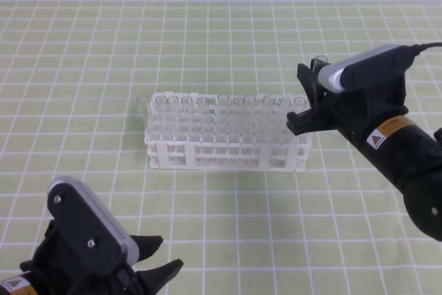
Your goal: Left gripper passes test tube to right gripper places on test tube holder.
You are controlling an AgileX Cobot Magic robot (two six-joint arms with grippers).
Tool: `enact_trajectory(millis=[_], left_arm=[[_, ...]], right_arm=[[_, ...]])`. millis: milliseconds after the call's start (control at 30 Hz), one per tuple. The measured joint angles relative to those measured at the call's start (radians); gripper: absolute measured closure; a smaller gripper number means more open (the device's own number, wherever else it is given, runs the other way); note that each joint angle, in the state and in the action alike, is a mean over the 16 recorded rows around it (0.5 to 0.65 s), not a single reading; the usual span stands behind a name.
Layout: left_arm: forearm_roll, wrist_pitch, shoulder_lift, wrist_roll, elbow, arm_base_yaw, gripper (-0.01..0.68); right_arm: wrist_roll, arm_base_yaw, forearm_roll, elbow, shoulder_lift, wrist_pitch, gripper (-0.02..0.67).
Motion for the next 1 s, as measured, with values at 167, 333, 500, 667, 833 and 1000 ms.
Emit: enact_trajectory(millis=[167, 333, 500, 667, 833, 1000], left_arm=[[-0.001, 0.001, 0.0, 0.0, 0.0, 0.0, 0.422], [-0.001, 0.001, 0.0, 0.0, 0.0, 0.0, 0.422], [-0.001, 0.002, -0.001, -0.001, 0.0, 0.0, 0.422], [-0.001, 0.002, -0.001, 0.0, 0.0, 0.0, 0.422], [-0.002, 0.002, -0.001, -0.001, 0.0, 0.0, 0.423], [-0.003, 0.003, -0.001, -0.001, 0.0, 0.0, 0.423]], right_arm=[[0.013, 0.0, -0.011, 0.0, 0.018, -0.016, 0.558], [0.016, 0.0, -0.015, 0.0, 0.035, -0.033, 0.558], [0.016, 0.0, -0.015, 0.0, 0.047, -0.042, 0.558], [0.007, 0.0, -0.015, 0.0, 0.056, -0.041, 0.558], [-0.009, 0.0, -0.016, 0.0, 0.059, -0.031, 0.558], [-0.026, 0.0, -0.016, 0.0, 0.059, -0.019, 0.558]])
